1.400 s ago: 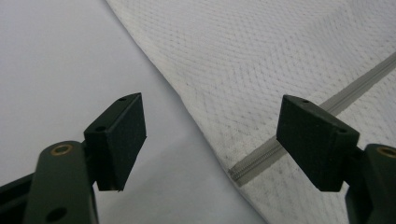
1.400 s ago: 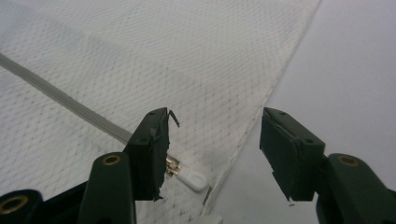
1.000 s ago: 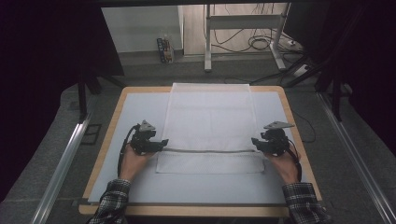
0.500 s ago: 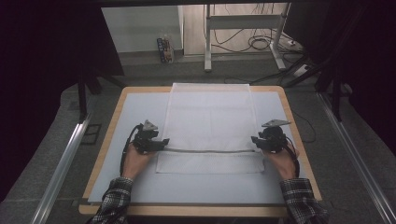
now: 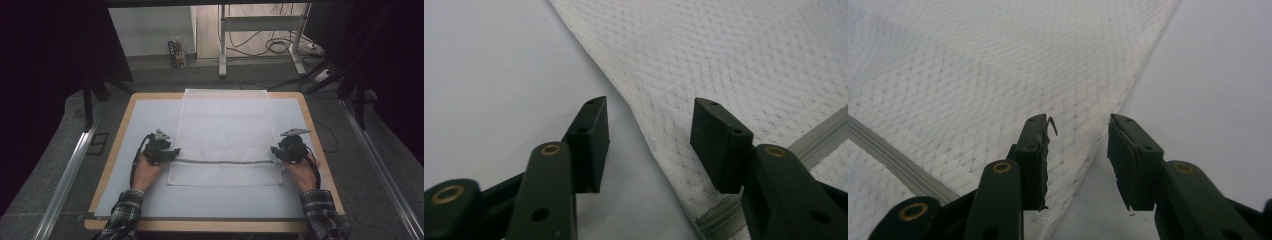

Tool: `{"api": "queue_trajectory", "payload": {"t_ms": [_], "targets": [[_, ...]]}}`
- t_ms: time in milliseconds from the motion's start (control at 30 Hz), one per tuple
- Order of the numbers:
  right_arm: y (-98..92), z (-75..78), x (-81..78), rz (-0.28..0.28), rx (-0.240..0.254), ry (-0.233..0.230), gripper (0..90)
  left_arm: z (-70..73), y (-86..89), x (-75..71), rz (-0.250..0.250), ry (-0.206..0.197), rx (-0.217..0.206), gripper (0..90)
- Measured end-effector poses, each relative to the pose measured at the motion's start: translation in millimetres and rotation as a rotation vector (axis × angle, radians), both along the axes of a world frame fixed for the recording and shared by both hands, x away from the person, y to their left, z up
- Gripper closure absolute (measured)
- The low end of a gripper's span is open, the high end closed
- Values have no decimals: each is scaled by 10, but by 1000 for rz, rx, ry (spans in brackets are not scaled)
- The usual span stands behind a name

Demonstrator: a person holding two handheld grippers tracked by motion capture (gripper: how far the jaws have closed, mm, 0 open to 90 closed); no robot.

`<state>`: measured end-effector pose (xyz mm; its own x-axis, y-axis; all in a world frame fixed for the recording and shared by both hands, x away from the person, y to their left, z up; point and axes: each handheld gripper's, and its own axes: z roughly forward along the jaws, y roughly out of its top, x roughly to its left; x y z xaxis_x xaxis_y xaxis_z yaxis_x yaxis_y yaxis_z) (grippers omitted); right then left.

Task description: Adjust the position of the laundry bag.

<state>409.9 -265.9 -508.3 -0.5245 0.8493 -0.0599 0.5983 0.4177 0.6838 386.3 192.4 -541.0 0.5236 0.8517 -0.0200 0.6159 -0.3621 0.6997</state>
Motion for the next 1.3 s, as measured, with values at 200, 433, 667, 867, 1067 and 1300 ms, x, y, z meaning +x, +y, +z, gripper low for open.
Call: {"api": "queue_trajectory", "payload": {"t_ms": [200,433,667,867,1067,1300], "targets": [[32,-53,15,-14,0,62,657,7,-44,3,10,29,-35,681],[60,-41,2,6,-3,79,876,17,-68,1,3,48,-51,884],[105,-20,-60,40,-48,49,880,42,-23,-36,-31,90,-84,890],[151,5,-154,81,-60,42,879,85,61,-152,-48,100,-83,887],[193,16,-240,118,-74,39,879,99,135,-254,-56,111,-89,886],[202,47,-340,154,-69,35,879,118,135,-336,-69,112,-53,886]]}}
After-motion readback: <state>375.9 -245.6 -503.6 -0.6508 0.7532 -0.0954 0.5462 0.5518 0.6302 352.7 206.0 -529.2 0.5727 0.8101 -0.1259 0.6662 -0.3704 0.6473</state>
